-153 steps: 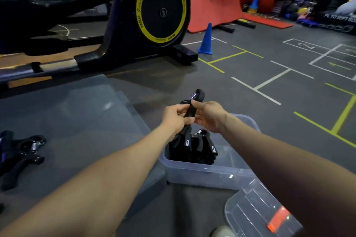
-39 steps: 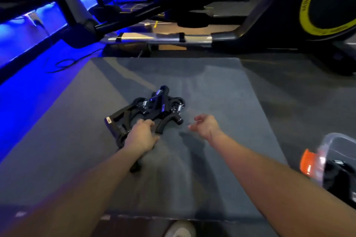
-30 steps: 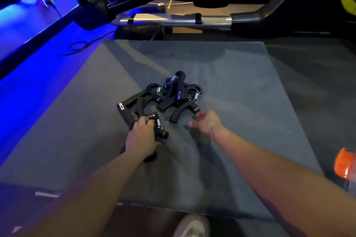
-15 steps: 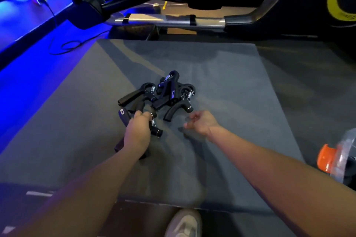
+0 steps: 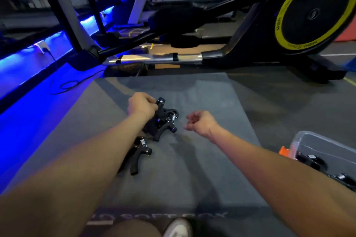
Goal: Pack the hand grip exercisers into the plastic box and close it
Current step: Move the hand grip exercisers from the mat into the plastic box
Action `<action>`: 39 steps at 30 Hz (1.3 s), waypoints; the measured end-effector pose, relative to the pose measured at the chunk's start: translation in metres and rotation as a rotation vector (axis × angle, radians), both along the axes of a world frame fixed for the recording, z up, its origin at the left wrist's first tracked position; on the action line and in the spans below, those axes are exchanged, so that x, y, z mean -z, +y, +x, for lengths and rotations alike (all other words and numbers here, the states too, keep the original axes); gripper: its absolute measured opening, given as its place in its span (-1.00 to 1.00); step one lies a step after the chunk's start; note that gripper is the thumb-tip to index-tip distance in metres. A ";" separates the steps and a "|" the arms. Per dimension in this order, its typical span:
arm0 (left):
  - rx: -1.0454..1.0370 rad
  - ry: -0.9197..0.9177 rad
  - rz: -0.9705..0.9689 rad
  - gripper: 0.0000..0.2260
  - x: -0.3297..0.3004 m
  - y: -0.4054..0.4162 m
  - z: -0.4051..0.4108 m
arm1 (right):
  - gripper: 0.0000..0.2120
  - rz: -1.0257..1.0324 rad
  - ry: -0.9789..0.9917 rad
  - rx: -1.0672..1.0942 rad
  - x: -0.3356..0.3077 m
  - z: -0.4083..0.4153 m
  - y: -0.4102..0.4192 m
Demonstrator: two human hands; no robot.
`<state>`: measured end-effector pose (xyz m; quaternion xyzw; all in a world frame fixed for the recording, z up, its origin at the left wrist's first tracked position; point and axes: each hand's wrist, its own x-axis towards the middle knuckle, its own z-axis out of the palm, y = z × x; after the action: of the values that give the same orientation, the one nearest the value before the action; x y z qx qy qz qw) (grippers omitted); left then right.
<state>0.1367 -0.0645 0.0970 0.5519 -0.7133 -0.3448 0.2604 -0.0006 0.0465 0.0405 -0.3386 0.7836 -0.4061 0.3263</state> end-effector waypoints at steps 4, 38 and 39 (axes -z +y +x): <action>0.040 0.208 0.238 -0.81 -0.019 0.040 -0.036 | -0.44 -0.007 0.124 -0.058 -0.034 -0.010 0.051; 0.454 0.639 1.012 -0.83 0.031 0.318 -0.251 | -0.58 -0.251 -0.092 0.665 -0.027 -0.145 0.340; 0.428 0.653 1.043 -0.87 0.033 0.325 -0.259 | -0.50 -0.242 -0.052 0.686 -0.023 -0.147 0.347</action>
<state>-0.1222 0.2609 0.0638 0.3182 -0.4308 -0.8400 0.0873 -0.1473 0.3932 0.0639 -0.0820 0.7892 -0.5903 0.1484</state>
